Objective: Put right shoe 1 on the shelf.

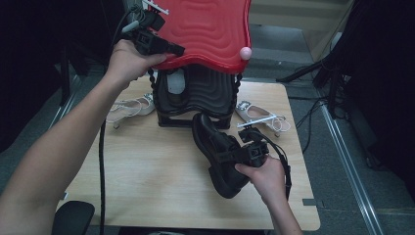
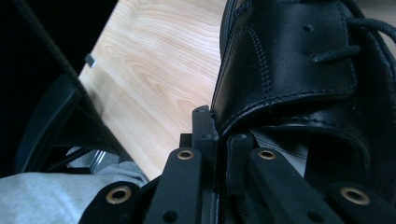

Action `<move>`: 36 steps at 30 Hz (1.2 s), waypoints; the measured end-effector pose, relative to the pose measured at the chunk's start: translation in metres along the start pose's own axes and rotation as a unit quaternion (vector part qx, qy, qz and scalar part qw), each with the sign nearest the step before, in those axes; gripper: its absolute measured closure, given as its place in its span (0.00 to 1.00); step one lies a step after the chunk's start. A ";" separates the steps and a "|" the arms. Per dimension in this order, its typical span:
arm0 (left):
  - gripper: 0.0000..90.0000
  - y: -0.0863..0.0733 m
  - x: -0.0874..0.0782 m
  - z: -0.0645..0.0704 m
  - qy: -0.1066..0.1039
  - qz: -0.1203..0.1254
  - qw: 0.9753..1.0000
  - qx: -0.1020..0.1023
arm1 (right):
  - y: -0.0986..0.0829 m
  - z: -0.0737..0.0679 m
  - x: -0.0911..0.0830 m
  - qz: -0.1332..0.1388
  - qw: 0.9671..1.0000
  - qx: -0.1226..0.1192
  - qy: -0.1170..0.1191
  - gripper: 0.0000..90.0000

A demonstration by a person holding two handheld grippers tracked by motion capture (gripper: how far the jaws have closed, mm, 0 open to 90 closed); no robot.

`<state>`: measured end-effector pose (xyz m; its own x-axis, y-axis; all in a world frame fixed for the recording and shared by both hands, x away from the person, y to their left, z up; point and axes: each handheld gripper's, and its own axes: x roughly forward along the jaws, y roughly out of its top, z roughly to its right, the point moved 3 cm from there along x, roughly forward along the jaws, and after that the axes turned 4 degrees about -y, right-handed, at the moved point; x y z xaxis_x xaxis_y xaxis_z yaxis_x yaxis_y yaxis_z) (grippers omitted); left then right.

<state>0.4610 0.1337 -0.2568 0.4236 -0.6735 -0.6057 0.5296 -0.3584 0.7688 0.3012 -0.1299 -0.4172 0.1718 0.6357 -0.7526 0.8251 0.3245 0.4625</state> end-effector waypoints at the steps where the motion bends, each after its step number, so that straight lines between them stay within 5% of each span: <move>1: 1.00 0.000 0.000 0.000 0.001 0.002 1.000 0.001 | 0.001 -0.003 -0.004 0.004 1.000 -0.003 -0.003 0.97; 6: 1.00 0.000 0.000 0.000 0.002 0.001 1.000 0.001 | 0.011 -0.017 -0.025 0.024 1.000 -0.018 -0.005 0.97; 13: 1.00 0.000 0.000 0.000 0.000 0.002 1.000 0.001 | 0.036 -0.018 -0.035 0.059 0.997 -0.030 -0.029 0.97; 23: 1.00 -0.001 -0.001 0.000 -0.003 0.000 1.000 0.005 | 0.077 -0.011 -0.012 0.116 0.984 -0.040 -0.130 0.97; 26: 1.00 -0.001 -0.001 -0.001 -0.003 0.000 1.000 0.005 | 0.083 -0.009 -0.001 0.118 0.981 -0.039 -0.146 0.97; 28: 1.00 -0.001 -0.001 -0.001 -0.003 -0.001 1.000 0.007 | 0.086 -0.010 0.005 0.123 0.982 -0.040 -0.137 0.97; 36: 1.00 -0.002 -0.001 -0.001 -0.004 -0.003 1.000 0.006 | 0.100 -0.015 0.016 0.152 0.975 -0.051 -0.153 0.97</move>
<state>0.4601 0.1358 -0.2574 0.4147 -0.6770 -0.6080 0.5230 -0.3695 0.7681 0.3784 -0.0763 -0.3759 0.5658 0.4796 -0.6707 0.6560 0.2310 0.7186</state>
